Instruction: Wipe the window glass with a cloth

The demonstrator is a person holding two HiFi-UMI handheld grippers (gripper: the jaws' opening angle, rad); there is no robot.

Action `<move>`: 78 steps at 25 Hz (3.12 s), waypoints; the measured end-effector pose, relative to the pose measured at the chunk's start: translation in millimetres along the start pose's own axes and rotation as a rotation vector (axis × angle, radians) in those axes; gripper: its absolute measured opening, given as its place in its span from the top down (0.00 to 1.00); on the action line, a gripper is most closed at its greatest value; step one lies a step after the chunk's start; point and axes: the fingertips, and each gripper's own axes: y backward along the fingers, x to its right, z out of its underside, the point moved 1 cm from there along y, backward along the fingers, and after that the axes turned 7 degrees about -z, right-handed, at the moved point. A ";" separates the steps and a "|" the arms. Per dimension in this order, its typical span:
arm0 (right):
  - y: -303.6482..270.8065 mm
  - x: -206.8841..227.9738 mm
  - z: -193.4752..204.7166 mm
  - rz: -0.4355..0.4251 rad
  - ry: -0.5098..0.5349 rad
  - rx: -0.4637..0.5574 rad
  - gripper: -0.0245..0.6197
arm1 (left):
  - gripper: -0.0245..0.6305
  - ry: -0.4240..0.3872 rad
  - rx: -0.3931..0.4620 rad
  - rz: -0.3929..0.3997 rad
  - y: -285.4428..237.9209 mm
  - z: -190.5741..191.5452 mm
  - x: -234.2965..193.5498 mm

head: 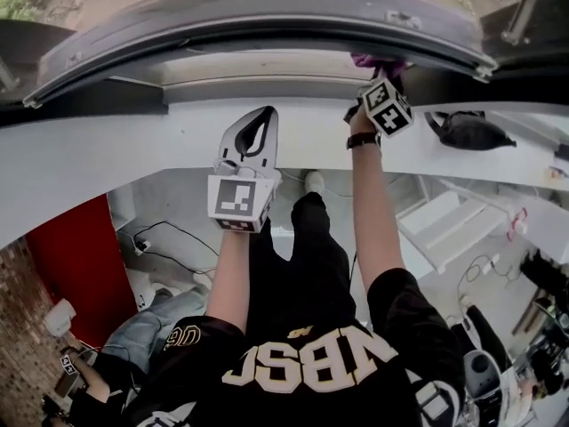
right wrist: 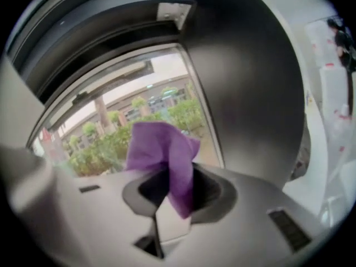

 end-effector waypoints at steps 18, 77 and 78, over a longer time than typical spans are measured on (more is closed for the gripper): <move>84.6 -495.2 291.7 -0.860 0.532 -0.307 0.80 | 0.93 0.058 0.068 -0.322 144.5 16.2 -329.4; 19.7 -397.3 284.0 -0.625 0.338 -0.317 0.80 | 0.93 0.198 0.061 -0.223 75.4 98.4 -293.8; 26.7 -432.0 302.1 -0.686 0.354 -0.330 0.80 | 0.93 0.197 0.043 -0.274 94.5 106.0 -315.8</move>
